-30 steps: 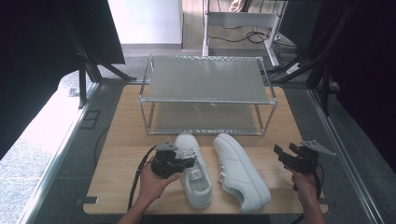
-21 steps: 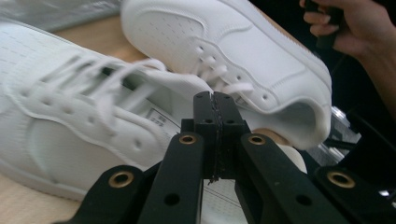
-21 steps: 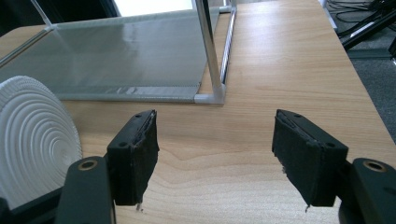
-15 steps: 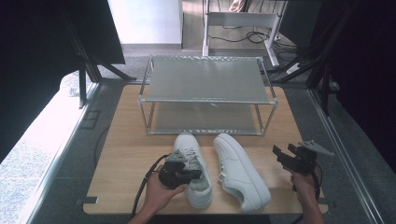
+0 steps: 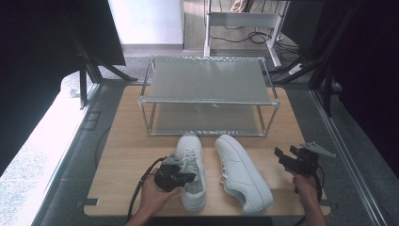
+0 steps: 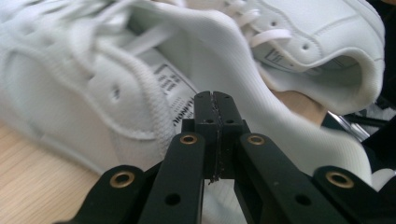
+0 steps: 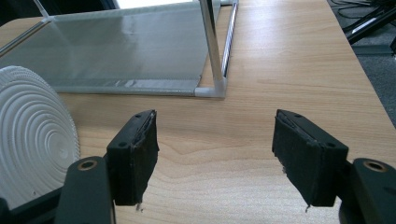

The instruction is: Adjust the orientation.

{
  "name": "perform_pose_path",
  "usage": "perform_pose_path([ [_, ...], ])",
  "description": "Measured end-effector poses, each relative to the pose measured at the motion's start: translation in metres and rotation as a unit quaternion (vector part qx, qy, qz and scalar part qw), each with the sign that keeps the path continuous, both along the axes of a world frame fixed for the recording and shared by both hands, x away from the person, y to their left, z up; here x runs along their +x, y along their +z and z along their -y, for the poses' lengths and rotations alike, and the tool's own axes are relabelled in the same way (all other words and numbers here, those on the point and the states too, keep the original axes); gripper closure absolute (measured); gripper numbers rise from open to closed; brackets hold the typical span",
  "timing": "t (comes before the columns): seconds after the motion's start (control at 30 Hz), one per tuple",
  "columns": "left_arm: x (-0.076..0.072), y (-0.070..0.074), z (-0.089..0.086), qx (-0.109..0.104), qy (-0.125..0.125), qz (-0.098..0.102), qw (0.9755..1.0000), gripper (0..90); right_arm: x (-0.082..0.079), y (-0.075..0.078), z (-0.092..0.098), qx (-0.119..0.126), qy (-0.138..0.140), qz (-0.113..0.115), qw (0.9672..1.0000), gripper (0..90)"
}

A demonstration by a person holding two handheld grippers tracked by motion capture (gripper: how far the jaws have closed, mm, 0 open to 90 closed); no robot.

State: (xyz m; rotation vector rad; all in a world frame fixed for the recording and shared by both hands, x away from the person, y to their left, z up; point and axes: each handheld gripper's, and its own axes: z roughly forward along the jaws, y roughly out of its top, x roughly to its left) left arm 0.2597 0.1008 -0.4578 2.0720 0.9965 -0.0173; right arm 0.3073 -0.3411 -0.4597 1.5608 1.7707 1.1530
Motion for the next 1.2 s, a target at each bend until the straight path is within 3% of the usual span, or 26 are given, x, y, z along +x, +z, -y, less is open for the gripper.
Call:
perform_pose_path([
  [0.3,-0.004,-0.001,-0.032,-0.002,0.029,0.003,0.9996,90.0,0.0,0.0,-0.001,-0.004,0.001,-0.002,1.0,31.4],
  [0.4,-0.004,-0.001,-0.036,-0.013,0.027,-0.002,0.9995,90.0,0.0,-0.001,-0.001,-0.003,0.001,-0.001,1.0,31.4],
  [0.53,-0.006,0.006,-0.036,-0.026,0.02,0.009,0.9994,86.1,-0.001,0.0,0.0,-0.002,0.0,0.001,1.0,31.5],
  [0.6,-0.007,0.021,-0.041,-0.045,0.019,0.029,0.9984,81.0,-0.002,0.003,0.0,-0.001,0.002,0.006,1.0,32.6],
  [0.63,-0.007,0.021,-0.041,-0.045,0.019,0.029,0.9984,78.4,-0.002,0.003,0.0,-0.001,0.002,0.006,1.0,32.6],
  [0.67,-0.006,0.033,-0.046,-0.058,0.029,0.055,0.9964,74.8,-0.003,0.006,0.0,-0.003,0.004,0.012,0.9999,34.6],
  [0.7,-0.006,0.033,-0.046,-0.058,0.029,0.055,0.9964,72.1,-0.003,0.006,0.0,-0.003,0.004,0.012,0.9999,34.6],
  [0.73,-0.003,0.044,-0.052,-0.073,0.042,0.078,0.9934,68.0,-0.004,0.009,-0.001,-0.004,0.008,0.016,0.9998,36.6],
  [0.77,-0.003,0.044,-0.052,-0.073,0.042,0.078,0.9934,64.2,-0.004,0.009,-0.001,-0.004,0.008,0.016,0.9998,36.6],
  [0.8,0.002,0.053,-0.054,-0.079,0.053,0.094,0.991,60.3,-0.006,0.012,-0.002,-0.004,0.016,0.02,0.9997,40.4],
  [0.87,0.005,0.057,-0.055,-0.083,0.058,0.1,0.9898,55.6,-0.006,0.014,-0.002,-0.002,0.023,0.021,0.9995,42.4],
  [0.9,0.01,0.061,-0.055,-0.086,0.068,0.108,0.9881,53.1,-0.008,0.019,-0.004,0.006,0.043,0.024,0.9988,48.6],
  [0.93,0.01,0.061,-0.055,-0.086,0.068,0.108,0.9881,51.9,-0.008,0.019,-0.004,0.006,0.043,0.024,0.9988,48.6],
  [0.97,0.017,0.063,-0.053,-0.087,0.073,0.11,0.9874,50.9,-0.011,0.024,-0.008,0.011,0.067,0.028,0.9973,57.0],
  [1.0,0.017,0.063,-0.053,-0.087,0.073,0.11,0.9874,50.3,-0.011,0.024,-0.008,0.011,0.067,0.028,0.9973,57.0],
  [1.1,0.024,0.061,-0.052,-0.076,0.08,0.111,0.9876,48.3,-0.017,0.036,-0.019,0.002,0.122,0.036,0.9918,69.5],
  [1.13,0.025,0.059,-0.051,-0.073,0.081,0.11,0.9879,48.3,-0.017,0.036,-0.019,0.002,0.122,0.036,0.9918,69.5],
  [1.2,0.025,0.055,-0.052,-0.068,0.084,0.106,0.9884,47.3,-0.02,0.041,-0.027,-0.003,0.147,0.037,0.9885,75.5],
])
